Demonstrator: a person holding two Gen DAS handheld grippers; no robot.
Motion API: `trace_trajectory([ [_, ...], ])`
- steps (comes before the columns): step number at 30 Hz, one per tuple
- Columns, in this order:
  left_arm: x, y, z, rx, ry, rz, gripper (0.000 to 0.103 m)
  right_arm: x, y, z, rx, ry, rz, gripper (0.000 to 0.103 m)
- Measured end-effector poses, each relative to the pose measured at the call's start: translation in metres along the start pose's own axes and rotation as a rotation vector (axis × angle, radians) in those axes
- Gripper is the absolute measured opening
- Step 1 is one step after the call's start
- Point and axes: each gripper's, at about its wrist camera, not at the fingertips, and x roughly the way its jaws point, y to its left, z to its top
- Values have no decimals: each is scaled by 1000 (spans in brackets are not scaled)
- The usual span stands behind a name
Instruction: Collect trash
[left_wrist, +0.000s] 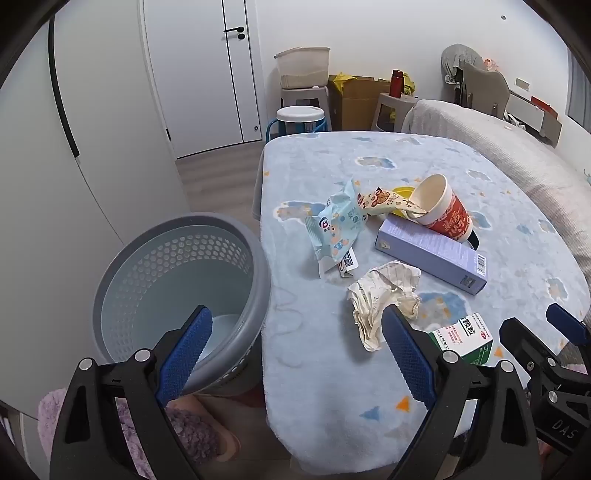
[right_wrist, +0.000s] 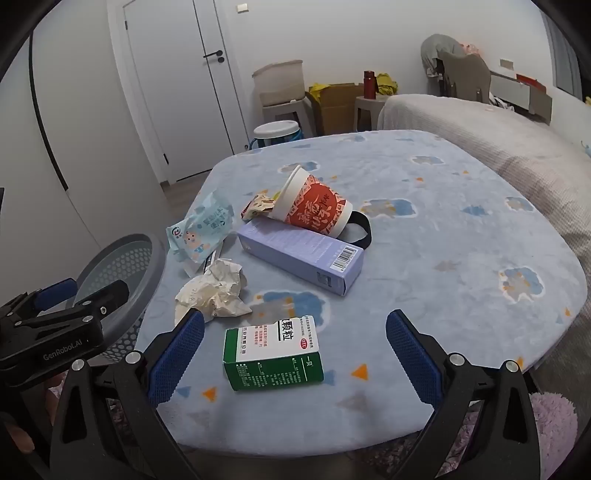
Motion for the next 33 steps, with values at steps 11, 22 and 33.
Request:
trace_trajectory([
  [11, -3, 2, 2, 0, -4, -9, 89, -3, -2, 0, -1, -5, 3, 97],
  [22, -20, 3, -6, -8, -32, -9, 89, -20, 2, -4, -2, -34, 16, 97],
  [33, -32, 10, -17, -28, -36, -9, 89, -32, 7, -10, -10, -44, 24, 97],
])
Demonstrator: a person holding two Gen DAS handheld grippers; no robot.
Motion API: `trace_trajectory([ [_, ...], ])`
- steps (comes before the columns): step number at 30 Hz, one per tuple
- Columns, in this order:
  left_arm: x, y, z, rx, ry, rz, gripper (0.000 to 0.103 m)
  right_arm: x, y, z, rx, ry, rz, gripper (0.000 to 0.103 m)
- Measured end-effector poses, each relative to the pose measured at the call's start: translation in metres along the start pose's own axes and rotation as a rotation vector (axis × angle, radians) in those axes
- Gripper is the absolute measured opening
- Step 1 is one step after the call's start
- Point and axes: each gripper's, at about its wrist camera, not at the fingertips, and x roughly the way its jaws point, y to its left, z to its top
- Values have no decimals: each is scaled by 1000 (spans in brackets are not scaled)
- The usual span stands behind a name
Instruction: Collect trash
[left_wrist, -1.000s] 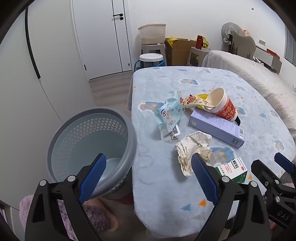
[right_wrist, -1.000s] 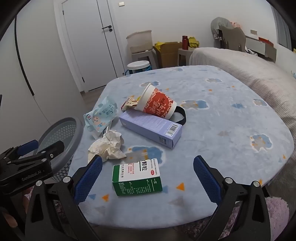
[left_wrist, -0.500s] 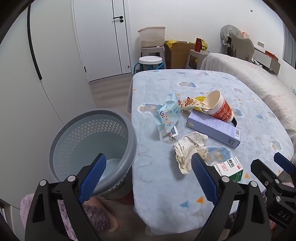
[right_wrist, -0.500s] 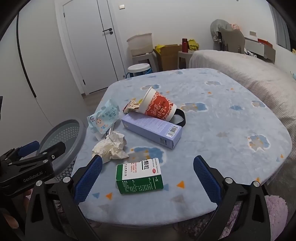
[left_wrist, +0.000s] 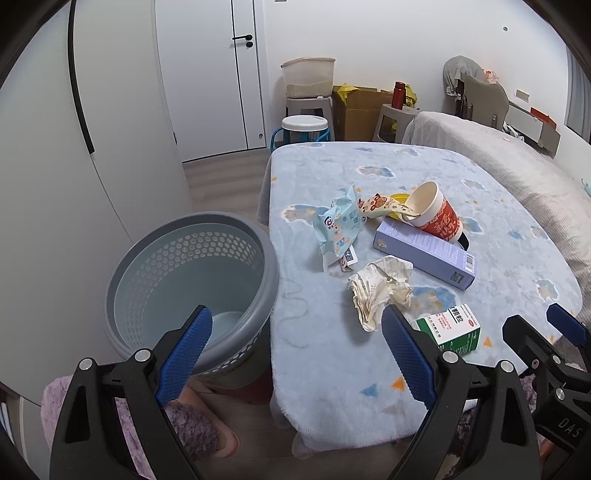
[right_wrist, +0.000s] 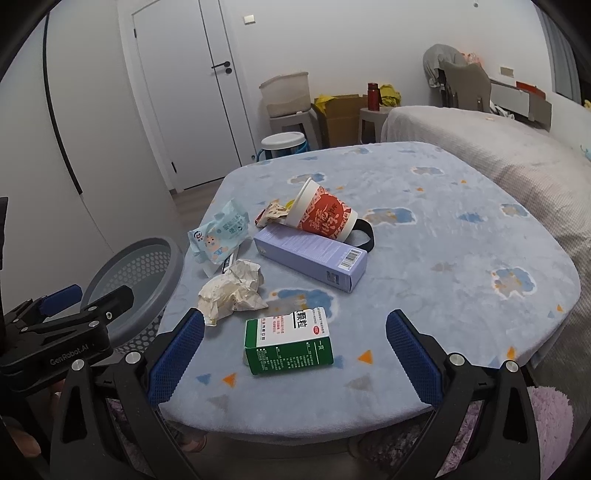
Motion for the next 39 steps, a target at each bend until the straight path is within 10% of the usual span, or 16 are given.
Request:
trace_trajectory([
  [39, -6, -5, -5, 11, -1, -3, 89, -8, -3, -4, 11, -12, 5, 97],
])
